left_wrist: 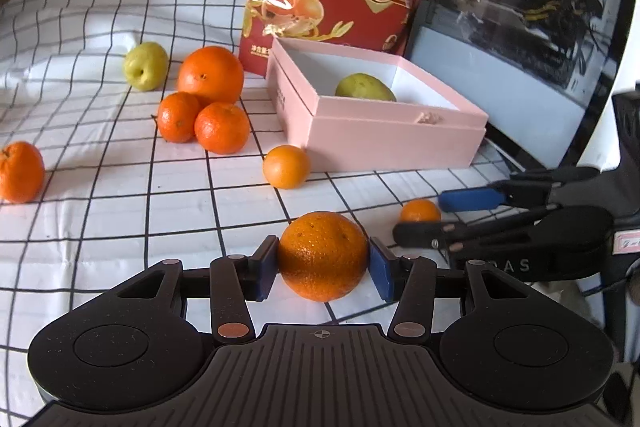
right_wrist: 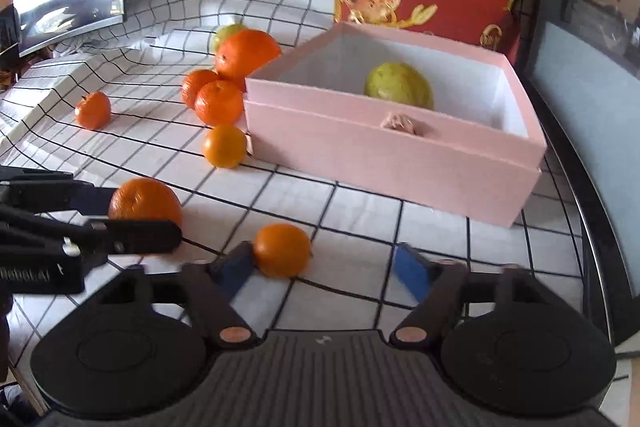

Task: Organize fruits

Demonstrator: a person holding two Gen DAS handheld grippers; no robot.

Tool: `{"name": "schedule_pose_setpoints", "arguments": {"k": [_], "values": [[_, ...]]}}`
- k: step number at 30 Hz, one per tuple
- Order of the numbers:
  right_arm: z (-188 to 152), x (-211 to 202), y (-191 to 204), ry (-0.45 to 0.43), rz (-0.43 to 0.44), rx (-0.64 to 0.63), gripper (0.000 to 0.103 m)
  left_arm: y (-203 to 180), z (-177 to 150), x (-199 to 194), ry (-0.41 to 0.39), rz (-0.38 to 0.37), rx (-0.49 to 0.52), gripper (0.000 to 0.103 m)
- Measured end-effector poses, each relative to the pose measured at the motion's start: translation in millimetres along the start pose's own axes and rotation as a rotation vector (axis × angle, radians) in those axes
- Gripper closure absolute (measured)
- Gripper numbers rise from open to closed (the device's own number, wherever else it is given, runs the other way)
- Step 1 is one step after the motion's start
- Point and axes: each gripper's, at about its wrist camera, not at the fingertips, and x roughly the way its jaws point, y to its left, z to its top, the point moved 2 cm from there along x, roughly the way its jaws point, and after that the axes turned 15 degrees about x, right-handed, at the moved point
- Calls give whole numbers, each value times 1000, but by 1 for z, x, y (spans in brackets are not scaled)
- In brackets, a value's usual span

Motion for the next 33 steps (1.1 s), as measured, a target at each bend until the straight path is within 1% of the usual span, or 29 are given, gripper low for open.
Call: {"name": "schedule_pose_setpoints", "arguments": {"k": [1, 3, 4, 9, 12, 17, 19, 22, 24, 25, 27, 28, 29, 32, 33], "values": [[0, -1, 2, 0, 13, -7, 48, -2, 0, 0, 3, 4, 10, 50], [0, -5, 6, 10, 40, -12, 69, -5, 1, -1, 6, -3, 23, 50], [0, -6, 7, 17, 48, -13, 73, -6, 2, -1, 6, -3, 30, 50], [3, -18, 11, 2, 25, -41, 73, -13, 5, -3, 5, 5, 68, 50], [5, -26, 3, 4, 18, -17, 74, -17, 8, -4, 1, 7, 91, 50], [6, -35, -11, -16, -32, 12, 74, -21, 15, -6, -10, -13, 106, 50], [8, -38, -18, -21, -40, 28, 74, -17, 23, -5, -18, -53, 87, 50], [19, -45, -23, -35, -48, 55, 74, 4, 49, 1, -62, -104, 13, 50], [34, -51, -23, -65, -53, 50, 74, 20, 72, 9, -86, -114, -39, 50], [43, -55, -21, -95, -70, 39, 74, 29, 85, 15, -98, -113, -63, 50], [66, -60, -19, -162, -113, 30, 74, 39, 111, 27, -118, -86, -74, 50], [77, -61, -18, -181, -122, 33, 74, 40, 121, 32, -118, -76, -68, 50], [92, -62, -18, -205, -136, 45, 74, 42, 132, 40, -111, -84, -69, 50], [135, -60, -18, -254, -176, 88, 74, 44, 152, 65, -84, -147, -113, 50], [150, -58, -17, -272, -199, 101, 74, 42, 156, 71, -79, -134, -111, 50]]}}
